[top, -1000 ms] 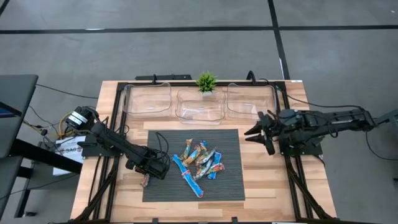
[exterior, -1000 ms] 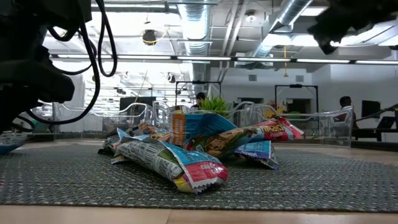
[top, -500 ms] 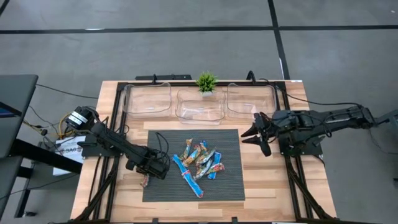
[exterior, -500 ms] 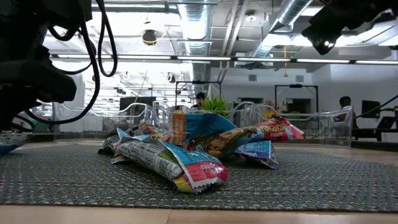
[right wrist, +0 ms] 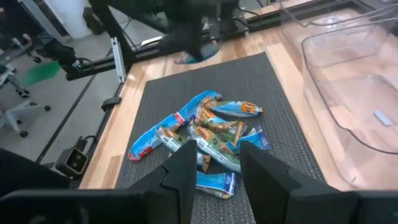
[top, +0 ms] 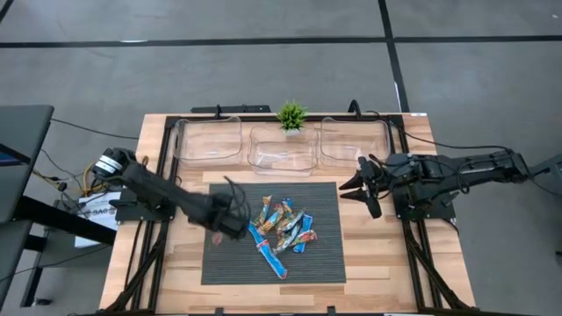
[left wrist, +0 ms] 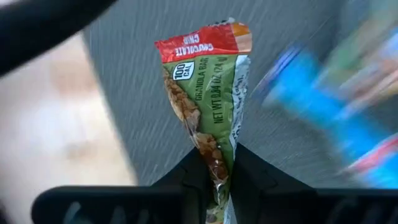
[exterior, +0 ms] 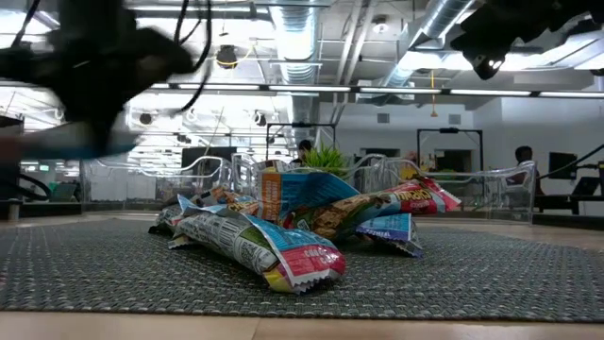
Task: Pick and place Granola Bars by type
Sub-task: Put the red granola bar into the top left transparent bin
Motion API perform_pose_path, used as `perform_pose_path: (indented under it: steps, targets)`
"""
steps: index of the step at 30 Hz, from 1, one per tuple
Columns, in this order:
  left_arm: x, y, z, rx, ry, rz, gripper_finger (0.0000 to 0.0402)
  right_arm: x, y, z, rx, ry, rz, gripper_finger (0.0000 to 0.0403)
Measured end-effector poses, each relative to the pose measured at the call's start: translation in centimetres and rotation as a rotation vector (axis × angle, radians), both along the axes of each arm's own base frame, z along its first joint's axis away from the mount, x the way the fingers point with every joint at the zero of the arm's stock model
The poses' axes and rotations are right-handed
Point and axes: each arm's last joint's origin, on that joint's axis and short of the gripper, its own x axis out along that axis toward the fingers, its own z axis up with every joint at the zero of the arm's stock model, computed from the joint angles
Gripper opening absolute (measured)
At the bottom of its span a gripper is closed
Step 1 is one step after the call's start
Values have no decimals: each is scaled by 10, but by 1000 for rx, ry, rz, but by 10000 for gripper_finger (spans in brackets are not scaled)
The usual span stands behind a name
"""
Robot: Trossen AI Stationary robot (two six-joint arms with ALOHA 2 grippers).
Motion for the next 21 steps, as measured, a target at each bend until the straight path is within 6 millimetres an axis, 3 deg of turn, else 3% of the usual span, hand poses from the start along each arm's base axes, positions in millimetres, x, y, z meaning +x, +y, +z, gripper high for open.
perform_pose_path:
  steps: [6,10,16,21]
  targets:
    - [-2,60,76,381,-108,76,30,1,-6,0,-2,0,-44,113]
    - [-17,105,107,493,-66,111,23,1,-14,1,-42,-15,-168,113]
    - [-37,164,117,517,53,140,40,2,-25,5,-134,-61,-430,113]
    - [-46,200,113,454,132,111,43,1,-28,6,-157,-62,-498,113]
